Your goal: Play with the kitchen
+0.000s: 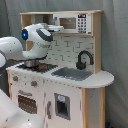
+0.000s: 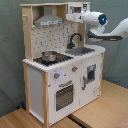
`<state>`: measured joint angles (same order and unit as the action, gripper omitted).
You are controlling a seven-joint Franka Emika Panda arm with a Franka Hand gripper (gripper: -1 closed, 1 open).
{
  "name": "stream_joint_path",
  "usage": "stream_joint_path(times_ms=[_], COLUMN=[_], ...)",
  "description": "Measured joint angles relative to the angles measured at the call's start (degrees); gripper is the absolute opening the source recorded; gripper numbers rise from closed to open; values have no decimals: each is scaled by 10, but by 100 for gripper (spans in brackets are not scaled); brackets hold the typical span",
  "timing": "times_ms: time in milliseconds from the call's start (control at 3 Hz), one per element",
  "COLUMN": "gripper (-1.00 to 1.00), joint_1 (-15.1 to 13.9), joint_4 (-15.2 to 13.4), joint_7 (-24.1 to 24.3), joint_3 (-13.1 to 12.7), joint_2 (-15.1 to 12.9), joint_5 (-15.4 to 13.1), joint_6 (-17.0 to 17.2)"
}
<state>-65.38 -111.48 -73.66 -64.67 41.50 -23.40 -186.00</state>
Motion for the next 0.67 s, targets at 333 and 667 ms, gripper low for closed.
stream_joint_path(times_ms=[333, 667], gripper=[-100, -100], joint_1=[37, 65], joint_4=[-28, -55], joint_7=[-3, -15], joint_3=[29, 53], joint_2=[-1, -1], joint_5=[0, 0], joint_6=[-17, -51])
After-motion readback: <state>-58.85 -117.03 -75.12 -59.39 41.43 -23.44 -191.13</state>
